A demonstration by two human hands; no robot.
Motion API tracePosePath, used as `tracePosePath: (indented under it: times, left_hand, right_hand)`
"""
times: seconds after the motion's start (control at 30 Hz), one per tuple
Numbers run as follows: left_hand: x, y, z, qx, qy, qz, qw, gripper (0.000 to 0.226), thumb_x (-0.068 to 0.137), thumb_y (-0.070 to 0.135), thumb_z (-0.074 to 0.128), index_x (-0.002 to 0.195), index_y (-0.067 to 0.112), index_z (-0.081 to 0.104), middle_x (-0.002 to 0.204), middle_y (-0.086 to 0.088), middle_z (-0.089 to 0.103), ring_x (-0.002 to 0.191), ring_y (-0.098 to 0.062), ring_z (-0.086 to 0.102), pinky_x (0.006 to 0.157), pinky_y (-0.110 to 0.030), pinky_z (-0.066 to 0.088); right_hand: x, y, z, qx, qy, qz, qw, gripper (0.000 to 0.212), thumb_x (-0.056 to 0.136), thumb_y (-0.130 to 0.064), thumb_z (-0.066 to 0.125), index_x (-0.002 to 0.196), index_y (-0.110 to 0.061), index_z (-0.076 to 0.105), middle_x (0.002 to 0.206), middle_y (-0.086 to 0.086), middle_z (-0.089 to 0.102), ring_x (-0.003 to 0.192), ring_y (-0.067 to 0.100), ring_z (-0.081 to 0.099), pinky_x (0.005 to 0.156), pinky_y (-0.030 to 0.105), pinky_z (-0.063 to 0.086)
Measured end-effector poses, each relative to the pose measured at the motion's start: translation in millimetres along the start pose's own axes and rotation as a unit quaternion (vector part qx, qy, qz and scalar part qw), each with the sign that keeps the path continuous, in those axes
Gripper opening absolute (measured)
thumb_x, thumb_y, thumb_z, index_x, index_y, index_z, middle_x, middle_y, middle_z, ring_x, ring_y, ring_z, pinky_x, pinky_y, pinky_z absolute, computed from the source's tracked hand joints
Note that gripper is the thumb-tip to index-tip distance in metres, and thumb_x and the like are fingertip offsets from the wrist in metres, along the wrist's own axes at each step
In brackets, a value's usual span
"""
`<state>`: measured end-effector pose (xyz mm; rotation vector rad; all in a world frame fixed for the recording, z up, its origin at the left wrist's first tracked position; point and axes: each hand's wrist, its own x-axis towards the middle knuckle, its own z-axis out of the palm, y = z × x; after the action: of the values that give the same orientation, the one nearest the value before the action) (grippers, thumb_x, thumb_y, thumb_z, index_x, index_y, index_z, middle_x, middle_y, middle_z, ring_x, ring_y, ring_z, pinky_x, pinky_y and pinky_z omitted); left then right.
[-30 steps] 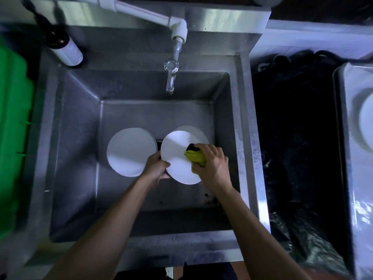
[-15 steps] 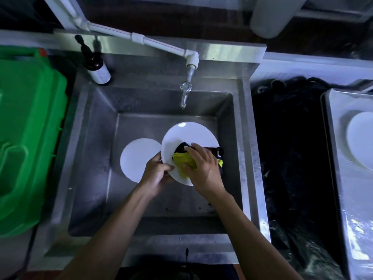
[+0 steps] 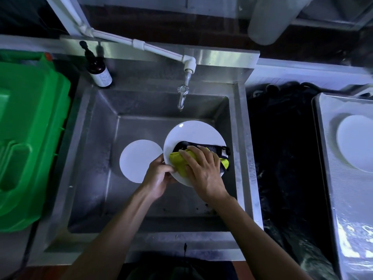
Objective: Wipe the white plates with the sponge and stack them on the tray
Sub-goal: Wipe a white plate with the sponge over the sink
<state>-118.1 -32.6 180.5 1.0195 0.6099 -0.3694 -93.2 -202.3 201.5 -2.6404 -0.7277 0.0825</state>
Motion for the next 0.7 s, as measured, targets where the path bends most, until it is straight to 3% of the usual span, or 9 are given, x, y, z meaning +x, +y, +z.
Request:
tracePosePath:
  times: [0.13,0.27,0.43,0.57,0.7]
  left_hand:
    - [-2.0,-4.4,-1.3,0.024,-0.003,-0.016,1.000,0.054,0.066,-0.002,0.054,0.112,0.019,0.073,0.103,-0.015,0.070,0.096,-0.030,0.069,0.072,-0.042,0.057]
    - [-6.4,-7.0,-3.0,0.038,0.000,-0.028,0.999,0.050,0.064,0.000,0.058,0.110,0.014,0.072,0.101,-0.015,0.070,0.095,-0.031,0.067,0.068,-0.037,0.056]
    - [-10.9,-6.2,-3.4,0.035,0.024,-0.015,0.999,0.051,0.064,0.004,0.063,0.111,0.021,0.074,0.109,-0.013,0.074,0.102,-0.035,0.069,0.068,-0.039,0.058]
    - [-13.9,-2.5,-1.1,0.027,0.032,0.004,0.999,0.050,0.065,0.005,0.063,0.109,0.026,0.076,0.106,-0.007,0.075,0.097,-0.031,0.068,0.062,-0.036,0.058]
    - [-13.8,-0.7,-1.1,0.015,0.049,0.025,0.998,0.052,0.065,0.004,0.064,0.112,0.023,0.075,0.112,-0.009,0.074,0.106,-0.038,0.066,0.067,-0.041,0.059]
  right_hand:
    - [13.4,-6.2,-1.8,0.018,0.004,0.013,1.000,0.051,0.103,-0.054,0.028,0.143,-0.031,0.050,0.146,0.001,0.049,0.132,0.032,0.044,0.105,0.058,0.034]
    - [27.3,-5.5,-0.8,0.008,-0.007,0.017,1.000,0.043,0.103,-0.038,0.040,0.146,-0.033,0.046,0.149,-0.002,0.045,0.135,0.030,0.040,0.105,0.058,0.032]
    - [46.4,-0.5,-3.5,-0.011,-0.005,0.034,0.999,0.043,0.104,-0.037,0.044,0.146,-0.032,0.045,0.150,-0.003,0.042,0.133,0.029,0.039,0.106,0.056,0.031]
    - [59.2,7.9,-9.4,-0.022,-0.007,0.055,0.998,0.043,0.104,-0.038,0.041,0.147,-0.032,0.042,0.151,-0.003,0.040,0.132,0.028,0.038,0.106,0.053,0.031]
    - [64.0,14.8,-12.8,-0.031,0.004,0.096,0.995,0.044,0.104,-0.038,0.042,0.148,-0.032,0.041,0.151,-0.004,0.041,0.132,0.028,0.037,0.107,0.052,0.030]
